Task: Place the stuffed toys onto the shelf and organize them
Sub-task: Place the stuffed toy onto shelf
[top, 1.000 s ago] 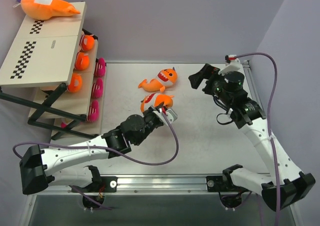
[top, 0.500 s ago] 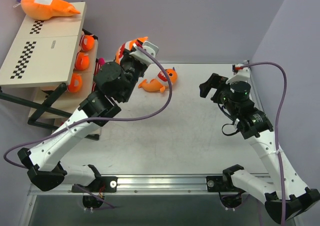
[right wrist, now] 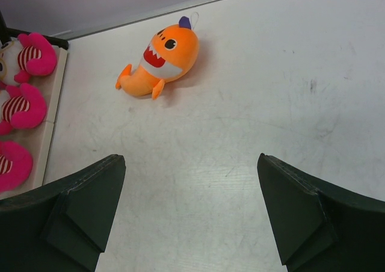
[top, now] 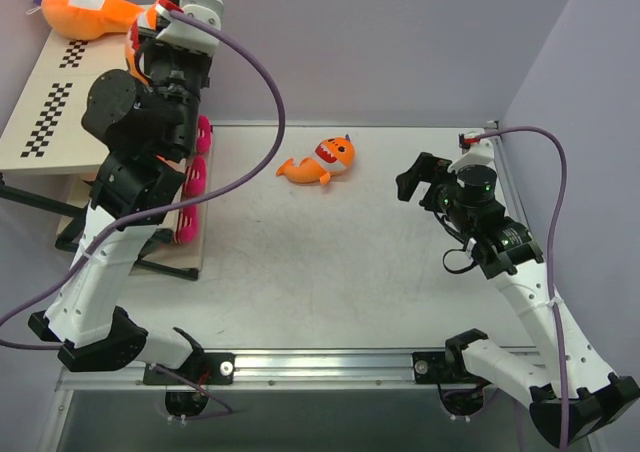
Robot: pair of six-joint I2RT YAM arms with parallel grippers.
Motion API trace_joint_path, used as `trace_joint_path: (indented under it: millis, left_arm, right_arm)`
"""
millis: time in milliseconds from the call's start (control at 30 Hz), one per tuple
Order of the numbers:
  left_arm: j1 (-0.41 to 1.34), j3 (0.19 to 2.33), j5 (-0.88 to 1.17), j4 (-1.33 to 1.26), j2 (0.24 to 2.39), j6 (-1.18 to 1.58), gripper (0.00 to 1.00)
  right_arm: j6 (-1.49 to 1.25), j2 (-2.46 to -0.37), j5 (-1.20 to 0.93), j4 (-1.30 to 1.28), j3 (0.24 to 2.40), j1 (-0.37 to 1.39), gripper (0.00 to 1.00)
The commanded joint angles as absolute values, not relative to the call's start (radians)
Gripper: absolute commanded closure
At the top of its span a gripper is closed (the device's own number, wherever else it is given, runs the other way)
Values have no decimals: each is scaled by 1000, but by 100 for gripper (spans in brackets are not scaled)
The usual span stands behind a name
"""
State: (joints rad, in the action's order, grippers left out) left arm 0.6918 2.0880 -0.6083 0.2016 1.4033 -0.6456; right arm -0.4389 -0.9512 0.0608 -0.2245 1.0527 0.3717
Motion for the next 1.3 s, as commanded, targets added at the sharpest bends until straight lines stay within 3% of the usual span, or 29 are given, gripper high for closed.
trace_joint_path:
  millis: [0,400,800,1267]
  left_arm:
    - [641,2167,-670,216,1419,-753,97]
    - [223,2125,-510,483,1457,-595,97]
    - [-30,2008,-217,597,1491,-493,97]
    - [-51,2148,-17,672,1634,-485,97]
  right_arm:
    - [-413,-968,31,-196,1031,364,4]
    - [-371,-1023,-23,-186,985,353,4]
    - [-383,-1100,-72,-184,1011,351,4]
    - [-396,-1126,-69,-195,1026,350,5]
